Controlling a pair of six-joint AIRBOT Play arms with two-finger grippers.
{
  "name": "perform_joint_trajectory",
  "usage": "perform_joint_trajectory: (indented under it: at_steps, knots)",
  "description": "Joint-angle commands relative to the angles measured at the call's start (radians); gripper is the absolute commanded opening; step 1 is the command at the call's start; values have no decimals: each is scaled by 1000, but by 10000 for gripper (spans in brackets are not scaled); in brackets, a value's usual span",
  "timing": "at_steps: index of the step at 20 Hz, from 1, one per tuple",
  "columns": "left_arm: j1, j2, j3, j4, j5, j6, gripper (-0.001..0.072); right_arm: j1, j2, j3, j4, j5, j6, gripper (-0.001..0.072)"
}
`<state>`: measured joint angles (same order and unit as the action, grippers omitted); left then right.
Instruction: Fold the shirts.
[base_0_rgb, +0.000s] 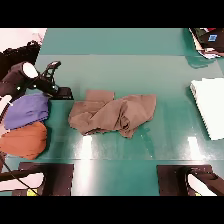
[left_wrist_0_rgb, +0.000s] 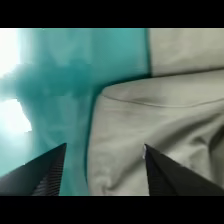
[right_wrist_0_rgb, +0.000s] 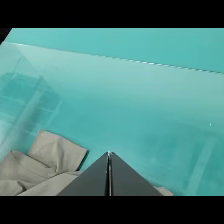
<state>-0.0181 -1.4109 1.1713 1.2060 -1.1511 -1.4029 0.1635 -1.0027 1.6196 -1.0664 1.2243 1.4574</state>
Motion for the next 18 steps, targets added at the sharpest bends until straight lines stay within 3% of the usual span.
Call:
perform_joint_trajectory:
  at_steps: [1, 7, 8, 17, 18]
  knots:
    - [63, -68, -59, -121, 19, 76, 573, 1, 0, 1, 0, 1, 0, 23]
    - [57, -112, -59, -223, 50, 125, 568, 1, -1, -1, -2, 5, 0, 23]
    - [48, -112, -59, -220, 51, 130, 481, 1, -3, -1, -2, 9, 0, 22]
    - [-17, -117, -58, -219, 122, 127, 461, 1, -111, -1, -8, 128, 0, 23]
    - [-17, -117, -53, -217, 120, 128, 192, 1, -129, -1, -9, 146, 1, 22]
